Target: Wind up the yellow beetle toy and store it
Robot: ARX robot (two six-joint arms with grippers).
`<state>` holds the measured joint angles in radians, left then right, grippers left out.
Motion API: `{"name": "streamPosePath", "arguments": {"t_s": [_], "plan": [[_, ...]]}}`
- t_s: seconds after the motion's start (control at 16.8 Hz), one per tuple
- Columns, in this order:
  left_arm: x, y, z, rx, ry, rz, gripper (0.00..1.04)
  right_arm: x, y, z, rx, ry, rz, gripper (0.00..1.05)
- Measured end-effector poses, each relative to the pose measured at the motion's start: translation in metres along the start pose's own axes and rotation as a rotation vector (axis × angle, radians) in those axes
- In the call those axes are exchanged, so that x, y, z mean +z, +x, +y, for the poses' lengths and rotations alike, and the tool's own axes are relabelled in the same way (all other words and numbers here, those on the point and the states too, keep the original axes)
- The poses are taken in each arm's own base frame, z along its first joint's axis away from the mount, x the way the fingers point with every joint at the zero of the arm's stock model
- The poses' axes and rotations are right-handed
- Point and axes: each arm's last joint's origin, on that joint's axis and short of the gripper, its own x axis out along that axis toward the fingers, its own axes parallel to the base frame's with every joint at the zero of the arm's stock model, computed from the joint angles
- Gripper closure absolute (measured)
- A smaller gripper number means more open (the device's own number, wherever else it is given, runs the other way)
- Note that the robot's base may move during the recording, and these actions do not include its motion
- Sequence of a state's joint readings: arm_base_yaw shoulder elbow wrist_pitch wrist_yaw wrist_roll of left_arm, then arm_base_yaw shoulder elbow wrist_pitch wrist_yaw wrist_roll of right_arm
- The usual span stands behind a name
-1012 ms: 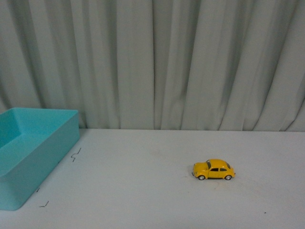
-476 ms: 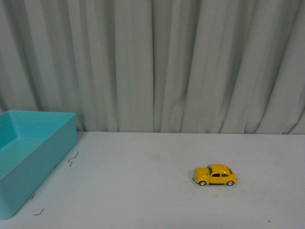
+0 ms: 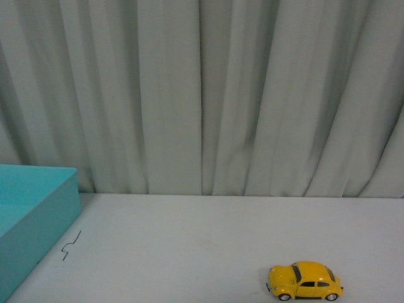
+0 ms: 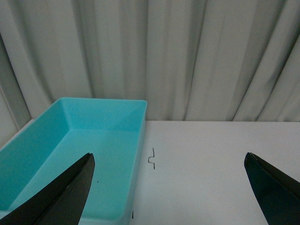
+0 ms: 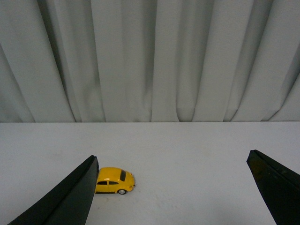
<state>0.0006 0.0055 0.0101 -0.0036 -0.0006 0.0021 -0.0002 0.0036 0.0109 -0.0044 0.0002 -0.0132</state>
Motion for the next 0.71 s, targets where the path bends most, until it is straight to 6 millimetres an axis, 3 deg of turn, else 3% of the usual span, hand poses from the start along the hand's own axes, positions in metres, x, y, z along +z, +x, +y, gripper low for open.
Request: {"name": "streamPosePath", "arguments": {"t_s": [0.71], "plan": [[0.0,0.0,0.0,0.0,0.0,0.0,0.07,0.0,0.0,0.0,0.0,0.0,0.0,0.07]]}}
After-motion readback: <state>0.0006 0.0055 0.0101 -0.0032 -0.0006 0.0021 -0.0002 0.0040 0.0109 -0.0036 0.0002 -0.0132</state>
